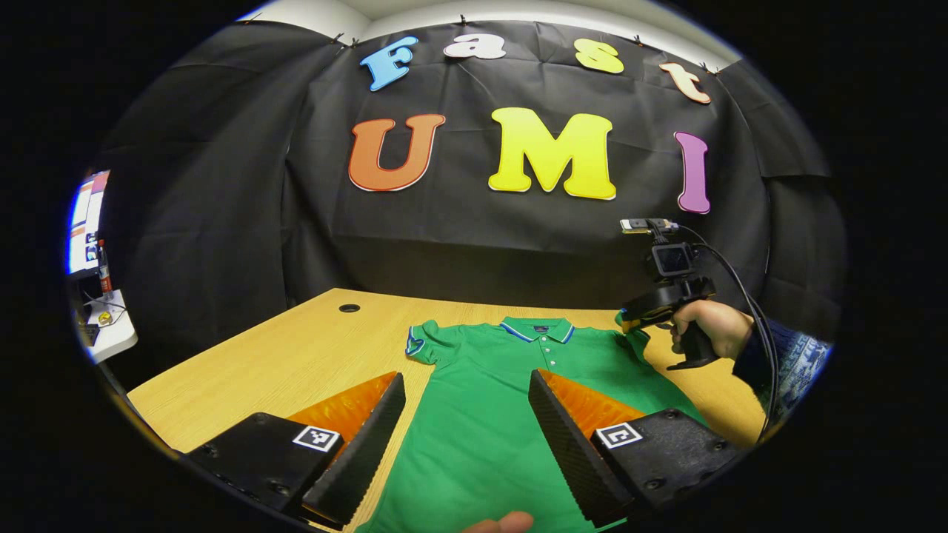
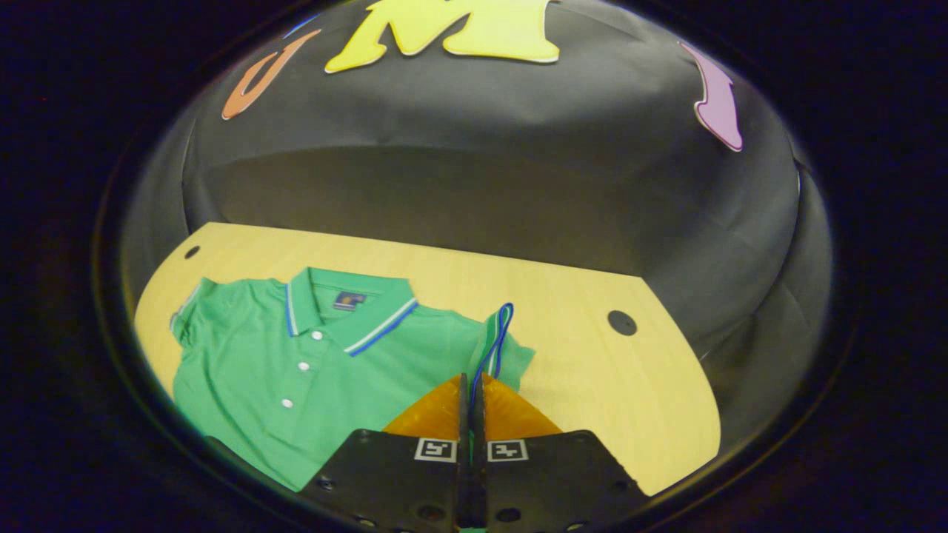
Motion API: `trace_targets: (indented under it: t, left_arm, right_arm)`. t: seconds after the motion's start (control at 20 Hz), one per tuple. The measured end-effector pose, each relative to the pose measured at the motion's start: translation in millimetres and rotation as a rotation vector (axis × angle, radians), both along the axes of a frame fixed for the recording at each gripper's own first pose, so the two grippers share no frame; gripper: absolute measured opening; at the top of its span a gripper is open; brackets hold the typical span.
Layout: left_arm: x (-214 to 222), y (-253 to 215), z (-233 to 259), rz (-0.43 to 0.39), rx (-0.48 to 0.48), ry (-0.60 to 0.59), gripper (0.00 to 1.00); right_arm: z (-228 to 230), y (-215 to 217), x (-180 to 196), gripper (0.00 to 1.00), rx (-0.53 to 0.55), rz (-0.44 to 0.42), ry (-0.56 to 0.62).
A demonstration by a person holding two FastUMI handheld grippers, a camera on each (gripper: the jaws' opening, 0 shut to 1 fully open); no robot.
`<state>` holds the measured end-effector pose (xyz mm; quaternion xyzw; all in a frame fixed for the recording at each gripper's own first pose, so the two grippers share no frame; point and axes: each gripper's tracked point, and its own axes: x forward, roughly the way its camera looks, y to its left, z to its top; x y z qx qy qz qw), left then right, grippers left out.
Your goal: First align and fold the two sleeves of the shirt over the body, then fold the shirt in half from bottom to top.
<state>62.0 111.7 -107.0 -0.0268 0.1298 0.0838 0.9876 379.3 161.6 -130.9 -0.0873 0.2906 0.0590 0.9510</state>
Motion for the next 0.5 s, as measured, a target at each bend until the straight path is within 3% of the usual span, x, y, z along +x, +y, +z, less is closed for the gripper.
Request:
trace_targets:
  t: [0.05, 0.15, 0.3, 0.5]
  left_arm:
    - [0, 0, 1, 0.001, 0.002, 0.001, 1.0]
    - [-1, -1, 2, 0.002, 0.006, 0.001, 1.0]
    - [-2, 1, 4, 0.011, 0.022, -0.004, 1.0]
    - [-2, 2, 6, 0.02, 0.04, -0.009, 1.0]
  right_arm:
    - [4, 16, -8, 0.0, 0.043, 0.018, 0.007]
    - [19, 45, -22, 0.11, 0.13, 0.075, 0.006]
    - [54, 45, -35, 0.93, 0.103, 0.084, -0.097]
    - [98, 47, -77, 0.98, 0.092, 0.122, -0.228]
